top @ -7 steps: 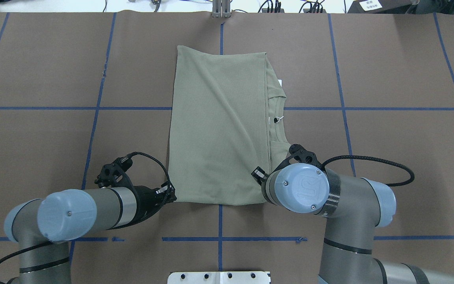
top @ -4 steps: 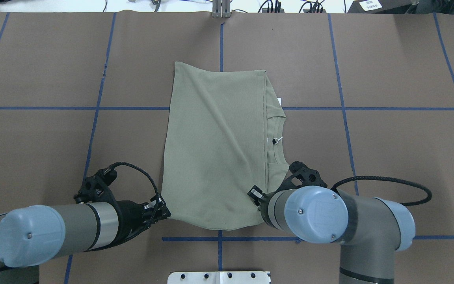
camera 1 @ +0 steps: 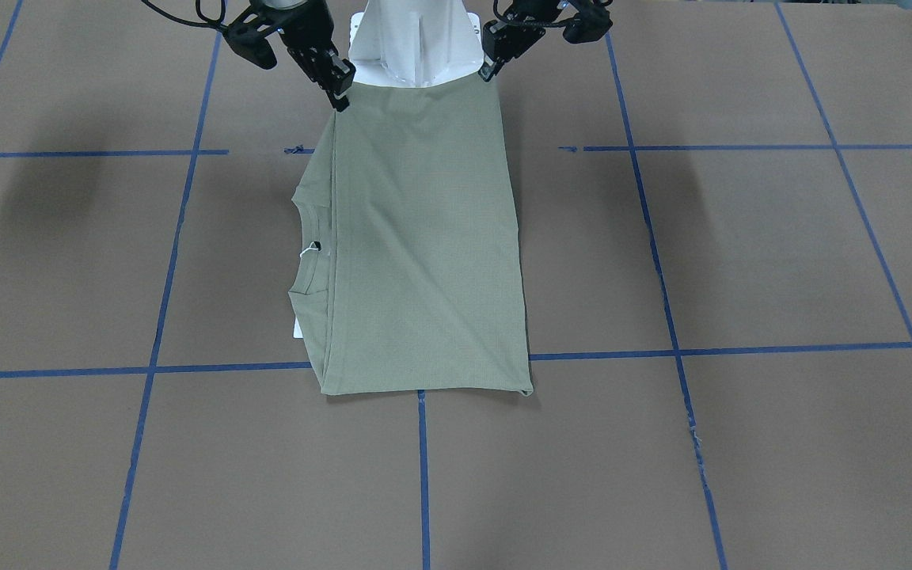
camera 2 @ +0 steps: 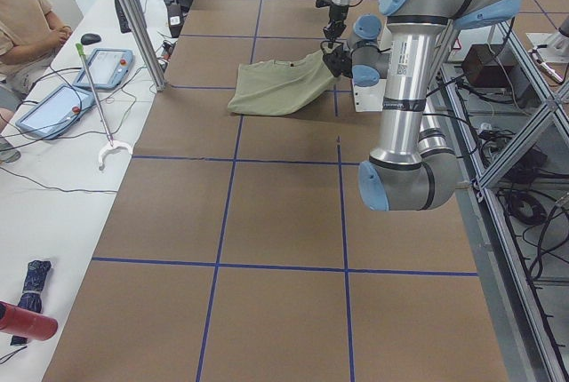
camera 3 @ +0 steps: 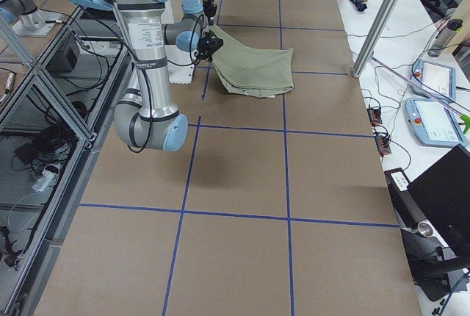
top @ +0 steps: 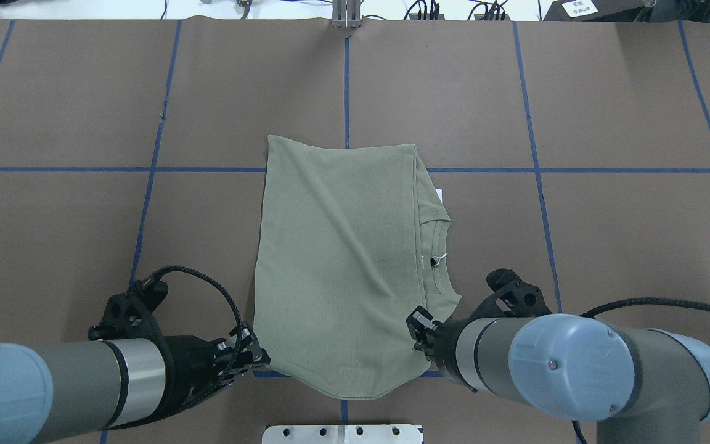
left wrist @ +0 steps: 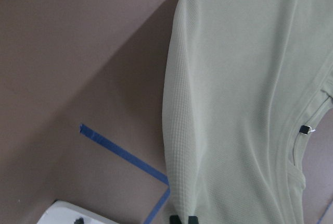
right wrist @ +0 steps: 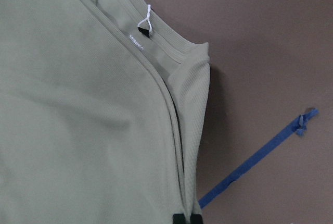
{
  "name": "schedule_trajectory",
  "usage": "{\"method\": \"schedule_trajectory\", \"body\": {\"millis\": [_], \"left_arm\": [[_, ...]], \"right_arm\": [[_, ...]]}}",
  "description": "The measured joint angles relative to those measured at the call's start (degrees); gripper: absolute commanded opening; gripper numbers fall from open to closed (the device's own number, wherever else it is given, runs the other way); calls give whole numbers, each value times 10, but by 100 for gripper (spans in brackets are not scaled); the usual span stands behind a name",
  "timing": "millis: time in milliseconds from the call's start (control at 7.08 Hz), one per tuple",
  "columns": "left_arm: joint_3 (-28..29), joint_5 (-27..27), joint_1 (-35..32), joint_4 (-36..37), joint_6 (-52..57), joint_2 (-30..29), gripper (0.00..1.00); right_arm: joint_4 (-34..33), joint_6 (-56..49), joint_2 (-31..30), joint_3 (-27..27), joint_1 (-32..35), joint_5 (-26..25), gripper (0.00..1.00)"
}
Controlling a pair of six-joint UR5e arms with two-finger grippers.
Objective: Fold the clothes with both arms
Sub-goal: 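Grasp the near edge with both grippers and fold it away from the robot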
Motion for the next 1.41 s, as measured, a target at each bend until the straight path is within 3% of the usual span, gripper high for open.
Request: {"method": "schedule_trajectory", "body": {"millis": [283, 565, 848, 1131, 1272, 1413], "left_arm": [[33, -11, -82, 38, 73, -62, 0], [111, -16, -155, 40, 143, -108, 0], [205, -16, -207, -2, 189, -144, 0], [305, -15, -229, -79, 210, -168, 0], [355, -14, -238, -114, 217, -184, 0], [420, -13, -250, -150, 230, -209, 46]], "right_arm": [[1, -20, 32, -37, 70, 13, 0], [6, -64, 79, -122, 142, 47, 0], [30, -88, 126, -218, 191, 75, 0], [98, -99, 151, -310, 216, 89, 0], [115, -114, 167, -354, 227, 96, 99], [129, -136, 186, -400, 242, 109, 100]]}}
